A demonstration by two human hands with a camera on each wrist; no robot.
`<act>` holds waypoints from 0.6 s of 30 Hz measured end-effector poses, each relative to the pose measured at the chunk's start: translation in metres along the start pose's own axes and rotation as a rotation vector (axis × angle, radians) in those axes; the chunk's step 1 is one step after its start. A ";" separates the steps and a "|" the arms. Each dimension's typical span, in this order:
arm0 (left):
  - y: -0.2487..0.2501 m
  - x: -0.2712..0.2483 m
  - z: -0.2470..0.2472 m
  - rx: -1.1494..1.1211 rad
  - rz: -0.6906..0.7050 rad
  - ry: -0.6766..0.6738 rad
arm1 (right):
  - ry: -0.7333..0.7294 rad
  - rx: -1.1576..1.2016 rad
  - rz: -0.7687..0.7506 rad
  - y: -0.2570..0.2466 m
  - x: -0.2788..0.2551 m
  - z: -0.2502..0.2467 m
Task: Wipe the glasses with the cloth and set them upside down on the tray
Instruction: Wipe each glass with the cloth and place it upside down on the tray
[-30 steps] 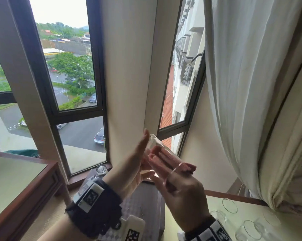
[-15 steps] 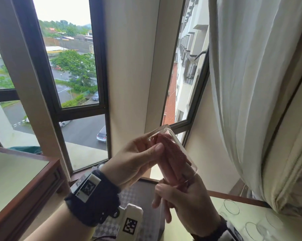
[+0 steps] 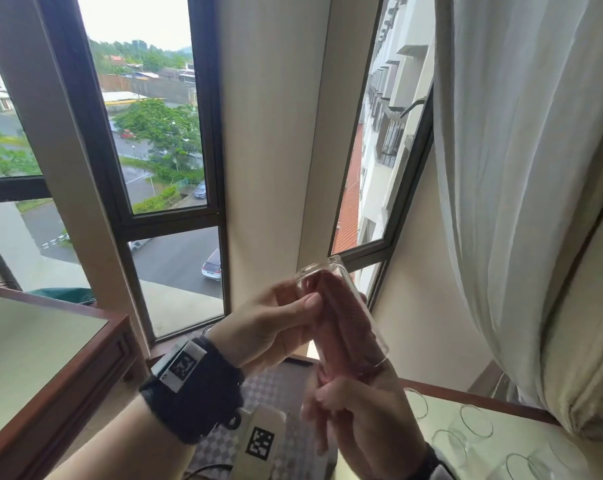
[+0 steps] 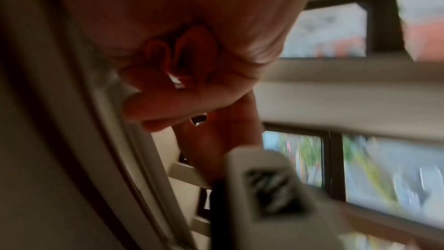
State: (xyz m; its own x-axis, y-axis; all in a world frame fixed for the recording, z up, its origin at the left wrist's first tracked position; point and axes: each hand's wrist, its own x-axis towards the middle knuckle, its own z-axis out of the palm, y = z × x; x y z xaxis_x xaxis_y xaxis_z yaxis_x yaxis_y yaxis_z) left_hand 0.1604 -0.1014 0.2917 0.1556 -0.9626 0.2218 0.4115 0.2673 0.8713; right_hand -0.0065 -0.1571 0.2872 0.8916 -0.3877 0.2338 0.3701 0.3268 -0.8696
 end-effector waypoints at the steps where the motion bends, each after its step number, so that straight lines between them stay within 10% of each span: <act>1: -0.002 0.000 -0.003 -0.011 0.027 -0.009 | -0.029 0.074 0.015 0.000 -0.001 0.003; 3: -0.004 0.002 -0.005 0.039 0.058 0.119 | -0.015 -0.073 0.002 0.007 0.003 0.002; 8: 0.006 0.009 0.002 0.529 -0.009 0.580 | 0.150 -1.461 -0.308 0.029 0.027 -0.025; 10: 0.005 0.009 -0.001 0.752 -0.057 0.632 | 0.199 -1.651 -0.302 0.037 0.034 -0.029; 18: -0.012 -0.001 -0.040 0.077 0.030 0.225 | 0.001 -0.138 0.003 0.016 0.029 0.002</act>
State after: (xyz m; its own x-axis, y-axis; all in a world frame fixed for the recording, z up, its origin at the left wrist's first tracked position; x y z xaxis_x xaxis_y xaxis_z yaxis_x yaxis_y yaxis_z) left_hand 0.1914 -0.1014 0.2635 0.3668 -0.9178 0.1520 0.3357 0.2830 0.8985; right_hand 0.0261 -0.1614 0.2806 0.8922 -0.3880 0.2311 0.3285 0.2064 -0.9217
